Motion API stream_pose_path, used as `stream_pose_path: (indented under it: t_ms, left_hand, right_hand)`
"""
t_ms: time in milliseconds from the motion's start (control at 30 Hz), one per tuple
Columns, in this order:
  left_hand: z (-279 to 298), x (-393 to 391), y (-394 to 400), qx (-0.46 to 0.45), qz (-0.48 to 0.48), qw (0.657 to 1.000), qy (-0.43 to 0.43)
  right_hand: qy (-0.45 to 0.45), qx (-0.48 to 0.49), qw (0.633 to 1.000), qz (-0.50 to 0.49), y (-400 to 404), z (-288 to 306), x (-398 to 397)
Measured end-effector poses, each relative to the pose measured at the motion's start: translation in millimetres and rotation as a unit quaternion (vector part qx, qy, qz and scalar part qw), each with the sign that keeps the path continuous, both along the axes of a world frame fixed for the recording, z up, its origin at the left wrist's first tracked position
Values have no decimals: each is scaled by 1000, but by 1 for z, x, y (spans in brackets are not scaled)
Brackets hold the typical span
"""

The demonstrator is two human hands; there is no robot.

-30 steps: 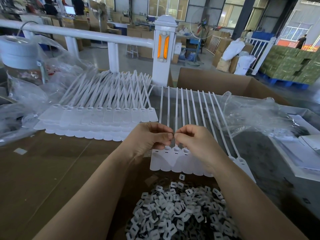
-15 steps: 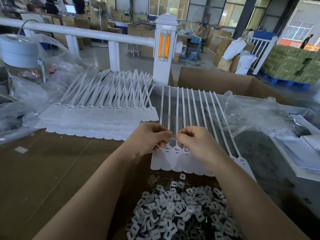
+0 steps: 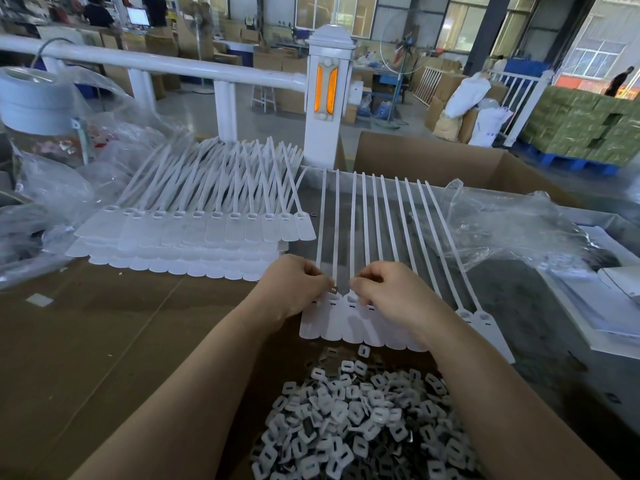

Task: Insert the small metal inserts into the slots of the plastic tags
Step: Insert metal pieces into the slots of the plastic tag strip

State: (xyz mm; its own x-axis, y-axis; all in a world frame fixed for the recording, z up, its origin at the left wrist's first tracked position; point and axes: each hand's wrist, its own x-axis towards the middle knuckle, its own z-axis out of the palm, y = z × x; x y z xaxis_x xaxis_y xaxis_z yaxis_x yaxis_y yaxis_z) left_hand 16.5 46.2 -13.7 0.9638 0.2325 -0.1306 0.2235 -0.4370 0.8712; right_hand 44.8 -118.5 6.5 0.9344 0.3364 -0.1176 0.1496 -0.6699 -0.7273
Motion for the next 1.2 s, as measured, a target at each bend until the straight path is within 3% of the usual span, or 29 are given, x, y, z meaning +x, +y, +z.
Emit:
stream_pose_path:
  t_ms: [633,767,967,1200]
  left_hand:
    - [0,0,-8,74,12,997,9]
    - [1,0,-7,53,3,998,18]
    - [2,0,4,-52,9,998,45]
    - [-2,-1,-3,68,-15,998,-3]
  right_hand:
    - [24,-3,1000,11,-2,-1,3]
    - [24,-1,1000,13,-2,-1,3]
    - [34,11,999,9,-4,0,4]
    - [35,-5,996,80,-10,3,6]
